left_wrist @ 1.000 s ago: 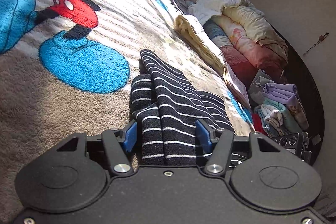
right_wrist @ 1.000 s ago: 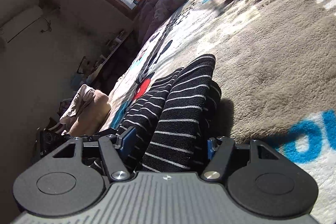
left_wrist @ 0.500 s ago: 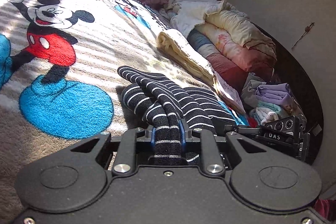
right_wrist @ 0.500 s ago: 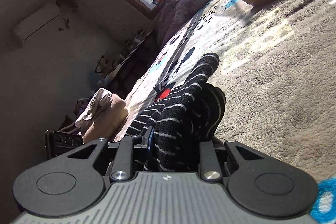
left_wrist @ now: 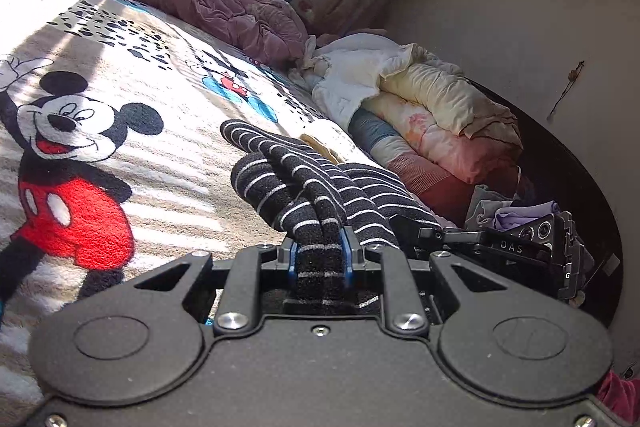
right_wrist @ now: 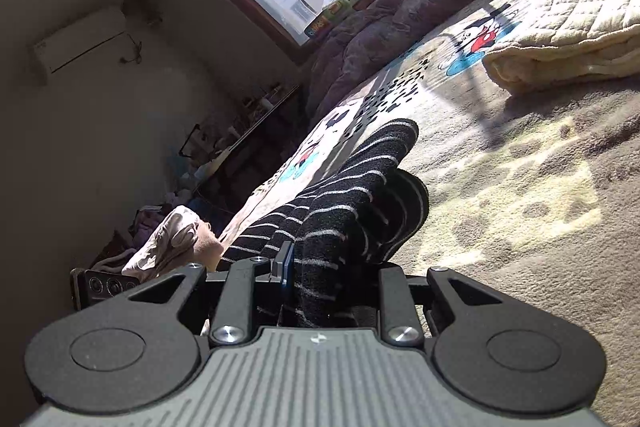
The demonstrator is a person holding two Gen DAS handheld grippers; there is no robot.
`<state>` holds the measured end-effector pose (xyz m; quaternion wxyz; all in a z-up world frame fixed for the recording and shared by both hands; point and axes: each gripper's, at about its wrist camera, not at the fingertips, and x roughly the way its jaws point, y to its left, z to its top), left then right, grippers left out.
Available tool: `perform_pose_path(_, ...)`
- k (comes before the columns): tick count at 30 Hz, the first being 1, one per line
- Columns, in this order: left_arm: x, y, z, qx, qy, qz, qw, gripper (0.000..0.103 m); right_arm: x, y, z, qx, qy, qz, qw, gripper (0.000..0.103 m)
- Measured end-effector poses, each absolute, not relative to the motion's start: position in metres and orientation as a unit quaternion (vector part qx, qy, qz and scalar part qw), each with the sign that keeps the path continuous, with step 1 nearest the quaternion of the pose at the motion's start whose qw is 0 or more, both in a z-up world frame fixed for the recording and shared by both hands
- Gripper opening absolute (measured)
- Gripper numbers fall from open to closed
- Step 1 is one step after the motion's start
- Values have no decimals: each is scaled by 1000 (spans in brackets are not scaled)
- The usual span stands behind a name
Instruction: Fold clothes
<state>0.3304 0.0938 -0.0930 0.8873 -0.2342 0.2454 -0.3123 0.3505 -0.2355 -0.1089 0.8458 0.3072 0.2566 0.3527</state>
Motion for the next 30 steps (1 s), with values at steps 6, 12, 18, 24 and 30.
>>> perform_pose_path(6, 347, 97, -92, -244, 221, -298, 896, 18, 380, -237, -100, 289, 247, 360, 852, 23)
perform_pose_path(12, 360, 95, -97, -236, 236, -273, 903, 16, 404, -238, -104, 278, 251, 348, 860, 23)
perform_pose_path(18, 367, 92, -107, -226, 269, -245, 904, 16, 411, -228, -113, 256, 271, 329, 867, 23)
perform_pose_path(24, 368, 91, -110, -216, 291, -228, 904, 17, 412, -227, -123, 242, 306, 297, 871, 38)
perform_pose_path(30, 369, 97, -107, -223, 301, -217, 902, 58, 410, -237, -121, 255, 299, 282, 876, 74)
